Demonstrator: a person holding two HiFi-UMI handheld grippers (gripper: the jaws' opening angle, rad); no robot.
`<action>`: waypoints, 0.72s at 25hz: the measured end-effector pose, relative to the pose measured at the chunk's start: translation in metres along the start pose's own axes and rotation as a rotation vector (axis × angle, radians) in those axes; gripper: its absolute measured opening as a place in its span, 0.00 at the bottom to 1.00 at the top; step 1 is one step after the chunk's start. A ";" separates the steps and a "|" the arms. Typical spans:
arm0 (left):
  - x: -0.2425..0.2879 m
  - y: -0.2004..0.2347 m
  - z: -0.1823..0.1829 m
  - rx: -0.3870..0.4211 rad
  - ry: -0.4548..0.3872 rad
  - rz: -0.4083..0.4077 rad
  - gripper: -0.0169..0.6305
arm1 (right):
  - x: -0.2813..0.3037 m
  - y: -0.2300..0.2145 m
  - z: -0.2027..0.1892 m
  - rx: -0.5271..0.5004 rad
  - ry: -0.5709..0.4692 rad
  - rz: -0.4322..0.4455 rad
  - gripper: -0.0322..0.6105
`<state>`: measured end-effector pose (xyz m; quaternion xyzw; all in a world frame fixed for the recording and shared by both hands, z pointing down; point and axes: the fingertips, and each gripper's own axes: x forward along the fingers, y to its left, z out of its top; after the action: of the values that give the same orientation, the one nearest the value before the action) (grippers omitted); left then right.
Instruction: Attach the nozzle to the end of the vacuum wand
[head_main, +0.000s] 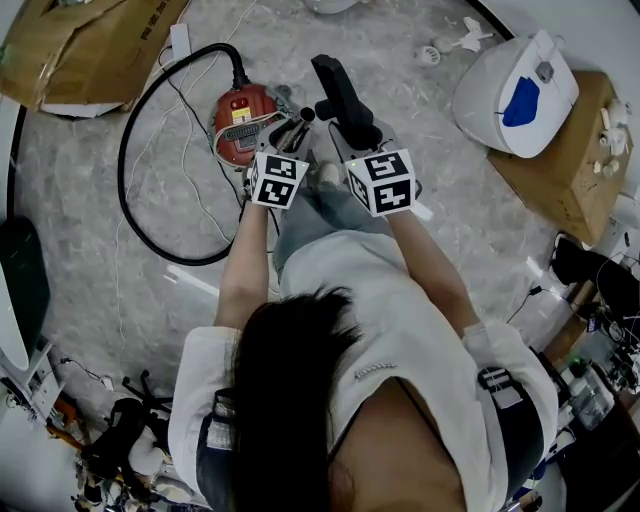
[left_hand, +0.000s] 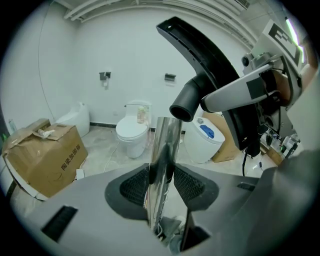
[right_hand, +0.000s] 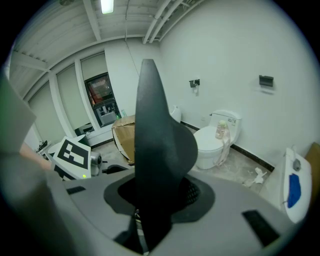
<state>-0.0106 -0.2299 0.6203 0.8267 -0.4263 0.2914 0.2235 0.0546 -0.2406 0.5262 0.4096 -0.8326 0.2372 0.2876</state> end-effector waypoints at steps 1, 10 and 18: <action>0.000 0.000 0.000 -0.002 0.001 -0.003 0.26 | 0.001 0.000 -0.001 0.001 0.002 0.002 0.27; 0.000 -0.001 0.000 0.009 -0.008 -0.015 0.26 | 0.009 0.012 -0.001 0.001 0.017 0.067 0.27; -0.001 0.003 0.000 0.016 -0.013 -0.031 0.26 | 0.016 0.018 -0.001 0.003 0.042 0.084 0.27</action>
<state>-0.0137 -0.2305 0.6203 0.8369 -0.4125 0.2857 0.2186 0.0321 -0.2382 0.5349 0.3697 -0.8425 0.2586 0.2943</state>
